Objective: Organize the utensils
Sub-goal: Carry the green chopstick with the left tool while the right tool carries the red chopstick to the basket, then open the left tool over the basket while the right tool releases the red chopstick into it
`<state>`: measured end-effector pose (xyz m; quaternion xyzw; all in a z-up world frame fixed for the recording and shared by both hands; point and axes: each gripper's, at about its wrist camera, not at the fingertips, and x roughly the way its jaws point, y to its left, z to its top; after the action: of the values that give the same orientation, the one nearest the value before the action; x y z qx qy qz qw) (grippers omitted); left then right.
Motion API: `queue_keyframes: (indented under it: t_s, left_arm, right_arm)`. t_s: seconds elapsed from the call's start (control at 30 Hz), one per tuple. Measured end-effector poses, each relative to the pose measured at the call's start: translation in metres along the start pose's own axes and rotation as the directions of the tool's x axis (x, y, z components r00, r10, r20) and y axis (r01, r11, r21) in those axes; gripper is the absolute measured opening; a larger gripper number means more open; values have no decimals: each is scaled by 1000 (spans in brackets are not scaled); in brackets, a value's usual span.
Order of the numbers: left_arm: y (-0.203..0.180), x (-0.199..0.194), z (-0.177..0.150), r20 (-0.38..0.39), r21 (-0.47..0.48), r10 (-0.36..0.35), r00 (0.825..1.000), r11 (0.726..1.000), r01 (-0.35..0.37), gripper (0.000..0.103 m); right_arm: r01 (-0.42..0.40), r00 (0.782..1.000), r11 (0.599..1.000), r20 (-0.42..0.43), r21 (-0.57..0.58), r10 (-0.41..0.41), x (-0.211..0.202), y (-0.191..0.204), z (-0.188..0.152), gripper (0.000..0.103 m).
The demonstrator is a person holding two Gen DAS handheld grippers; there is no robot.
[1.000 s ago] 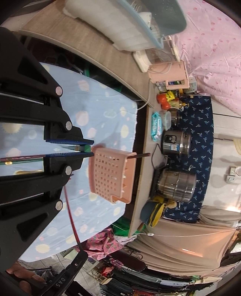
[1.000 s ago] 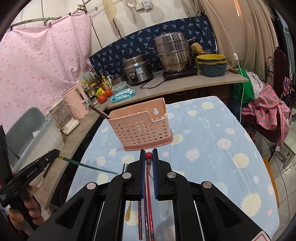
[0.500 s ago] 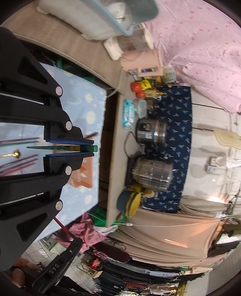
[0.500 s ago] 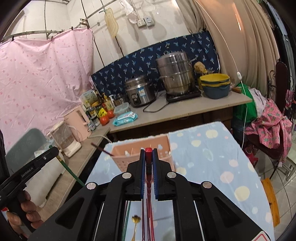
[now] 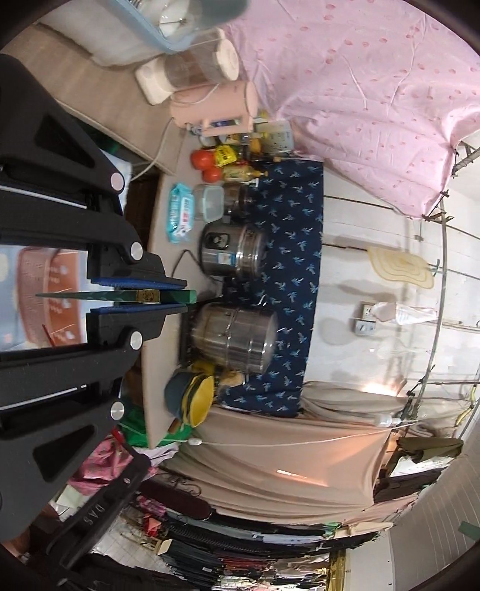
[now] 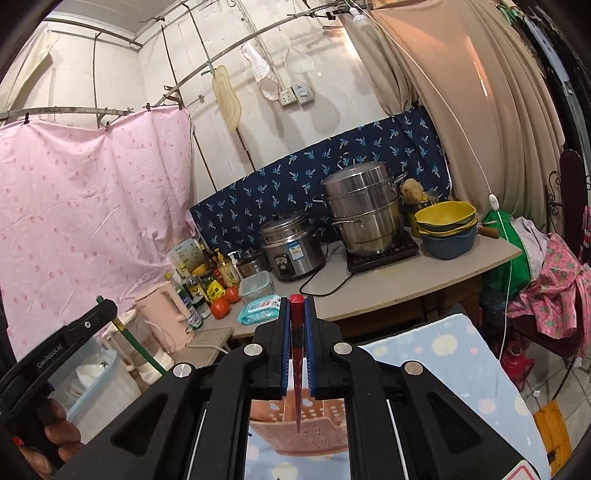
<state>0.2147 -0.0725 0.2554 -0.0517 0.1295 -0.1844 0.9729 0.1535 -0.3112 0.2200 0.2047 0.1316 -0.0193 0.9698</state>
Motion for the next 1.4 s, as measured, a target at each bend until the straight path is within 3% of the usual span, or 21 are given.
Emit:
queue_keyframes:
  t_s: [0.1,0.37,0.57,0.7,1.07,1.33,1.4]
  left_arm:
    - [7,18,0,8,-18,18,1000,1000,-17,7]
    - [24,58,-27,-74,-38,42,996,998,-45,7]
    - [28,64,-25,-68,-43,46,997,998,-49,7]
    - [29,70,-27,-77,-42,53,996,998,-56,7]
    - [36,87,-49,-141,-42,68,988,996,-75,7]
    - [36,92,-56,-164,-39,85,983,995,-92,7]
    - [36,91,-56,-162,-34,99,982,994,-106,18]
  right_arm:
    - [-11,1000,1000,-9,19,11,20,-2,1,8]
    - [-15,998,999,-67,43,18,57,-11,-8,8]
    - [-63,998,998,1,27,63,46,0,18,8]
    - [-52,998,999,23,5,52,50,7,25,8]
    - [31,992,999,-118,-20,-33,96,-12,-20,8]
    - [70,986,997,-152,-27,-73,107,-20,-37,10]
    - [78,986,997,-144,-28,-81,105,-21,-38,15]
